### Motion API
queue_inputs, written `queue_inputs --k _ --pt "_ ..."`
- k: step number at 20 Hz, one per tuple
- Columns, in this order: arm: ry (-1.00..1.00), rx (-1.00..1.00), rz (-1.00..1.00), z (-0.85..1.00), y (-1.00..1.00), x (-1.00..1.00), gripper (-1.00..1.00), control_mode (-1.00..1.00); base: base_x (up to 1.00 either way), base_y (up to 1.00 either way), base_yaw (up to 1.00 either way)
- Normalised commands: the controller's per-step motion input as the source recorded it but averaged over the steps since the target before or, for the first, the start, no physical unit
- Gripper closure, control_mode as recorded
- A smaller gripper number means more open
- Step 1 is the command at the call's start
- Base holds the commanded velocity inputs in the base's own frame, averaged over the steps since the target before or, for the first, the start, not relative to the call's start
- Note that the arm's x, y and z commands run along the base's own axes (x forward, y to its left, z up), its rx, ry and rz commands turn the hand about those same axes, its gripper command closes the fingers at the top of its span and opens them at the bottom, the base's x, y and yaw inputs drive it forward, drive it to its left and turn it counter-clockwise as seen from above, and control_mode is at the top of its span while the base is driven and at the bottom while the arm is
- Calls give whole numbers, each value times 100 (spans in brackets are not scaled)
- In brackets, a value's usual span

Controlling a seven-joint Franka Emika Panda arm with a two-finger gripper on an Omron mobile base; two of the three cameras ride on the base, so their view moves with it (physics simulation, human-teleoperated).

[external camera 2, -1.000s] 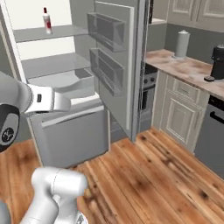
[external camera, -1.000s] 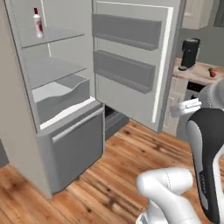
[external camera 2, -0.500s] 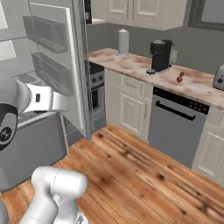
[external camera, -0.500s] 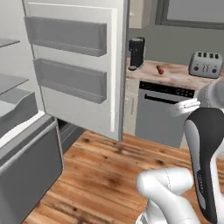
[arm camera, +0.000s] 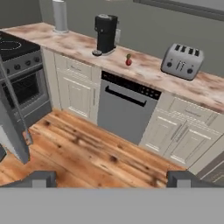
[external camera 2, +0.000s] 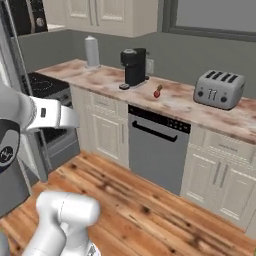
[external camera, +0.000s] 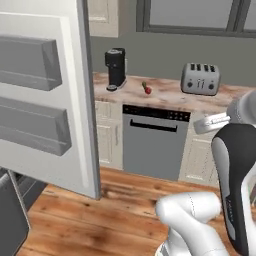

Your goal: Place the liquor on the top shelf of the fridge to keep it out of children's reach, and place the mango and squash on lower shelves for easy access.

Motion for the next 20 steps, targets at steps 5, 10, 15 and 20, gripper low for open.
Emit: queue_inputs --k 5,10,15,20 --pt "0 0 0 0 0 0 -100 100 100 -7 -5" --pt "0 0 0 0 0 0 -100 100 100 0 -1" --pt "0 0 0 0 0 0 -100 100 100 0 -1" --pt "0 0 0 0 0 0 -100 100 94 4 0"
